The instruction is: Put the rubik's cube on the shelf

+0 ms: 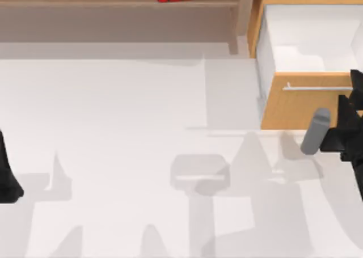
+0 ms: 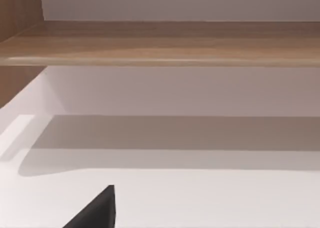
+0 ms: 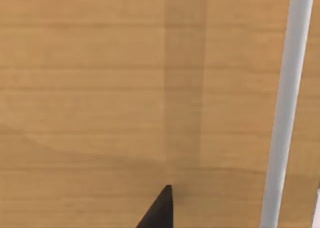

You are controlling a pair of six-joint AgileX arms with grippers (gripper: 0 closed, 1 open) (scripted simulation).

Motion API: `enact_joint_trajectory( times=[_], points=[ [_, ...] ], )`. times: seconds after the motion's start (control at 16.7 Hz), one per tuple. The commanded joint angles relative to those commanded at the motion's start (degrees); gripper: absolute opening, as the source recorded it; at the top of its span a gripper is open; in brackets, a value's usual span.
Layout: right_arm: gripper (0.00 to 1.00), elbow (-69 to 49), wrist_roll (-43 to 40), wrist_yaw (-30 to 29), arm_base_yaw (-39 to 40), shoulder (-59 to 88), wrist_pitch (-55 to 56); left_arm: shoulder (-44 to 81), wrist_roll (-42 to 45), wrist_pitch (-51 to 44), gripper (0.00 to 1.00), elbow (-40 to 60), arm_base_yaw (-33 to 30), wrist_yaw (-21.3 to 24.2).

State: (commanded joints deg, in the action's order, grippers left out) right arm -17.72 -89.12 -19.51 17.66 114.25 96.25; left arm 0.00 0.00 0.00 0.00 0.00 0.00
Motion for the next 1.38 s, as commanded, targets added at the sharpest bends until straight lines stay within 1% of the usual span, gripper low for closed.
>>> enact_joint_trajectory(
  times=[0.36, 0.42, 0.96, 1.38],
  points=[
    [0.02, 0.0, 0.0, 0.0, 0.0, 0.0, 0.0, 0.0, 0.0, 0.0, 1.00, 0.0, 0.0, 0.0],
    [0.00, 0.0, 0.0, 0.0, 0.0, 0.0, 0.0, 0.0, 0.0, 0.0, 1.00, 0.0, 0.0, 0.0],
    [0.00, -0.1, 0.2, 0.0, 0.0, 0.1, -0.2, 0.0, 0.0, 0.0, 1.00, 0.0, 0.0, 0.0],
    [0.00, -9.6, 0.1, 2.7, -2.6, 3.2, -6.9, 0.0, 0.0, 0.0, 1.00, 0.0, 0.0, 0.0]
  ],
)
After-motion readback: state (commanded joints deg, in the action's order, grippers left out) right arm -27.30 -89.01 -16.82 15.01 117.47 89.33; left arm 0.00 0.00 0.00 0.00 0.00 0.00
